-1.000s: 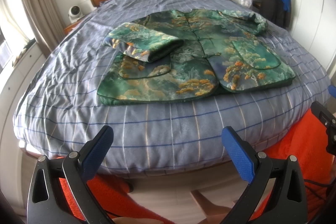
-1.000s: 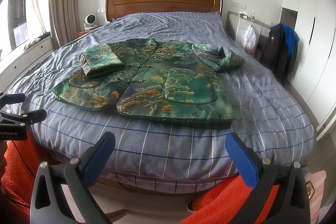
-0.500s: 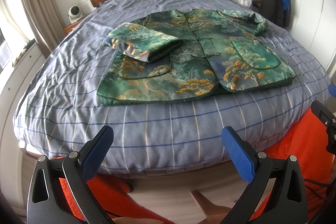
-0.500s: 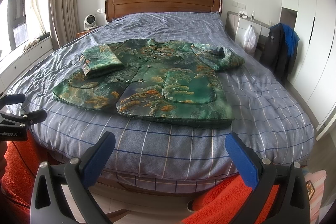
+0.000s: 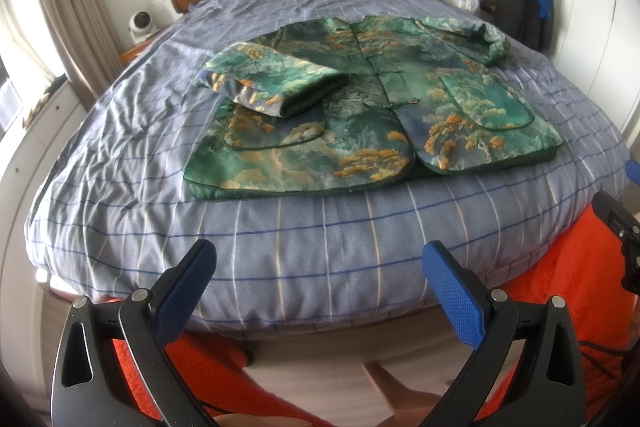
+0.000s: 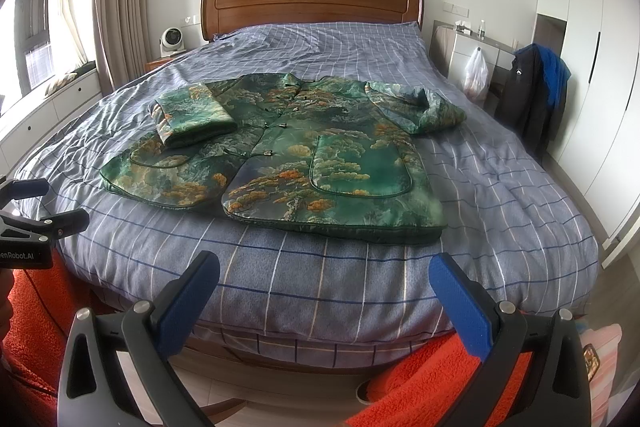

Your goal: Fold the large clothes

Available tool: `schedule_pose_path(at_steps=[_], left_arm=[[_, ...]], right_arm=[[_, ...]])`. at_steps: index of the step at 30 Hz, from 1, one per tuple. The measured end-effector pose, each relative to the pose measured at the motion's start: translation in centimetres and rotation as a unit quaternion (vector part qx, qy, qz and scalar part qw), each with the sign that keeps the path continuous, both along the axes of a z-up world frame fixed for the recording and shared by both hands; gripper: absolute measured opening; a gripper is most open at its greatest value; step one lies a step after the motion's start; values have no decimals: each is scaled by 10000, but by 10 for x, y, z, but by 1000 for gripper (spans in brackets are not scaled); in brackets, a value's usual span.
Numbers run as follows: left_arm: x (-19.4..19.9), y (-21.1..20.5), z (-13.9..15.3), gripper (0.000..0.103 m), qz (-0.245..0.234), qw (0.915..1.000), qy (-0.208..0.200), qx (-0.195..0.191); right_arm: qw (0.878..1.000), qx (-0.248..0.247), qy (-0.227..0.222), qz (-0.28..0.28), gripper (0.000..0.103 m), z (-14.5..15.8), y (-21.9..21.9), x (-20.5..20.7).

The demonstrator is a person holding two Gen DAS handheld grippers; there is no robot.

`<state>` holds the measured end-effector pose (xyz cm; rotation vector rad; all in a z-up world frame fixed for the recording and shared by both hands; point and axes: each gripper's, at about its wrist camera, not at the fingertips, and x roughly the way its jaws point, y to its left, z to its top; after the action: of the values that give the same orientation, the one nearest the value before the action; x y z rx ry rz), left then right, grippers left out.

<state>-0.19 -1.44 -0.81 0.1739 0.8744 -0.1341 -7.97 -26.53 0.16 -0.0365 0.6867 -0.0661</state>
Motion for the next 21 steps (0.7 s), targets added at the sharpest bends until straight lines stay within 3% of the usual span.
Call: schedule_pose_path(at_steps=[21], left_arm=[[4, 1, -6, 103, 24, 9999, 121, 44]], right_arm=[[10000, 29, 73, -17, 103, -4, -2, 2]])
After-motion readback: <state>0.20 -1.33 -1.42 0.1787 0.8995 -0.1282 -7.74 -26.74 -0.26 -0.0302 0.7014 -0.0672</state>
